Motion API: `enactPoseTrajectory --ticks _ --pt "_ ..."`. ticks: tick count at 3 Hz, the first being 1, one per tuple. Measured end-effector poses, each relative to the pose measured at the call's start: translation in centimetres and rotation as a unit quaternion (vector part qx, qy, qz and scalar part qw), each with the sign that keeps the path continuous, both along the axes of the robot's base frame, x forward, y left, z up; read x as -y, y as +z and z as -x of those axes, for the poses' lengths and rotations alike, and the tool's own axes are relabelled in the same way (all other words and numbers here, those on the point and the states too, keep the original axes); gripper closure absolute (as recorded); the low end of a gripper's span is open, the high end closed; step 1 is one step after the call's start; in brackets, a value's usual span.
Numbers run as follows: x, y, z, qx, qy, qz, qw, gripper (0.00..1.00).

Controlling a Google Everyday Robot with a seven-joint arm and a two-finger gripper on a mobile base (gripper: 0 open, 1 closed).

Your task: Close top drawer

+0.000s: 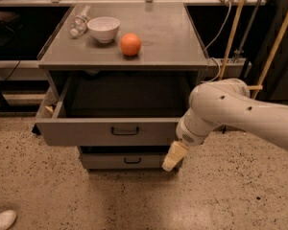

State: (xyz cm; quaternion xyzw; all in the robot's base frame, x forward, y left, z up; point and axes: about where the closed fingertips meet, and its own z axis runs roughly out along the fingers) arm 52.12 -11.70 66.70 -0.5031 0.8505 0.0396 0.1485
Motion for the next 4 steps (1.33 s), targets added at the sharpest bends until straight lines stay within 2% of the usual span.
enactPoseTrajectory --ticks 1,2,3,4 --pt "0.0 0.2 -0.8 0.003 0.001 -0.003 1.0000 0.00" --pt "-0.1 0.9 -3.0 0.005 0.000 -0.009 0.9999 0.00" --pt "-0.5 -0.6 -6.0 -0.030 0.015 -0.011 0.9994 0.00" --pt "-0.9 0.2 -8.9 -0.028 0.016 -0.020 0.9993 0.00"
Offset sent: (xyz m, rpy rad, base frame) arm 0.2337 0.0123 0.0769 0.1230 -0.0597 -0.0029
